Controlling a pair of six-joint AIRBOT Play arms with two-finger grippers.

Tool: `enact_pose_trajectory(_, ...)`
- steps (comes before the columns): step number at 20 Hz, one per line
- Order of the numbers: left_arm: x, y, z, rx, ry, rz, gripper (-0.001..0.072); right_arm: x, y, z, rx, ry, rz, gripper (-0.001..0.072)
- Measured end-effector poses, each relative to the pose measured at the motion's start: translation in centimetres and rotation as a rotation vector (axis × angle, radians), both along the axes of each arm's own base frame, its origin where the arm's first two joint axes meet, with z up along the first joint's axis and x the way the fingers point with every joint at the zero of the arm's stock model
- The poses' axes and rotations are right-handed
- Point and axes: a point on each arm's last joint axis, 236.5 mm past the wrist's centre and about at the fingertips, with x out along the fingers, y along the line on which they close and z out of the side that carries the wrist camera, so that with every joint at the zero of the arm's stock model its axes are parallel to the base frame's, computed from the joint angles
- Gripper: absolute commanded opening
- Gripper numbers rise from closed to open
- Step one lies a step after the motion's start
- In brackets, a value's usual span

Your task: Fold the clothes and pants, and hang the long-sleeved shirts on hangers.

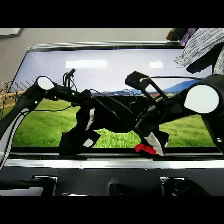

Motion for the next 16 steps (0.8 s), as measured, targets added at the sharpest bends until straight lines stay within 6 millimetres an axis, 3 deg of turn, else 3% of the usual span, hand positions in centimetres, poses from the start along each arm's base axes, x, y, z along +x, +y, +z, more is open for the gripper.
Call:
enact_pose_trajectory(5,1.2,0.7,1.4,-0.001,-0.035,0.020,0.0028,0.2,-0.4,-1.1,-0.042,0.031,0.004,0.0034)
enact_pose_trajectory(16,1.0,1.1,2.1,0.011,-0.039,-0.001,0.0028,2.0,-1.1,-4.0,-0.138,0.072,-0.006,0.0033)
